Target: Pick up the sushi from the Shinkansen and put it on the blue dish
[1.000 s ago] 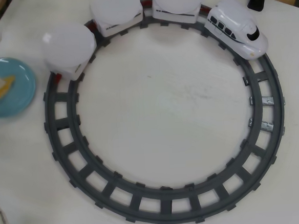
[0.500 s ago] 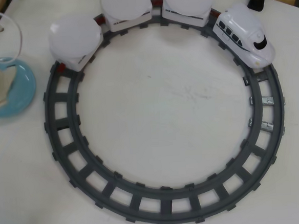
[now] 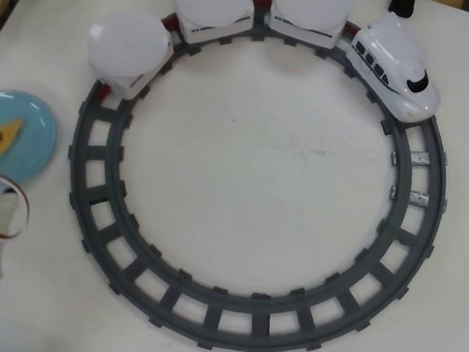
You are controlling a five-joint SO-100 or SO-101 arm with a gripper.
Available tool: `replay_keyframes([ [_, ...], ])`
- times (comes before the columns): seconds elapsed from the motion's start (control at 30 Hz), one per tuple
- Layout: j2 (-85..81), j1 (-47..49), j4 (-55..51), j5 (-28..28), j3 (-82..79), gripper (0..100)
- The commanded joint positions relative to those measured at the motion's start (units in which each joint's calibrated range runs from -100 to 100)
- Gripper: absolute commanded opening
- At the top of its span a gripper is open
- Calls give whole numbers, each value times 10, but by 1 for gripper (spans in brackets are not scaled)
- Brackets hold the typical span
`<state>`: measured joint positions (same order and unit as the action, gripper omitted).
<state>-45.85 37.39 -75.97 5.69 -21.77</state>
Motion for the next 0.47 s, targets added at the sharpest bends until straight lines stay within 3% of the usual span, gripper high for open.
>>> replay_keyframes([
  [0.0,-107,-14,21,-6,-106,24],
  [0.43,-174,-22,19,-16,-184,24],
])
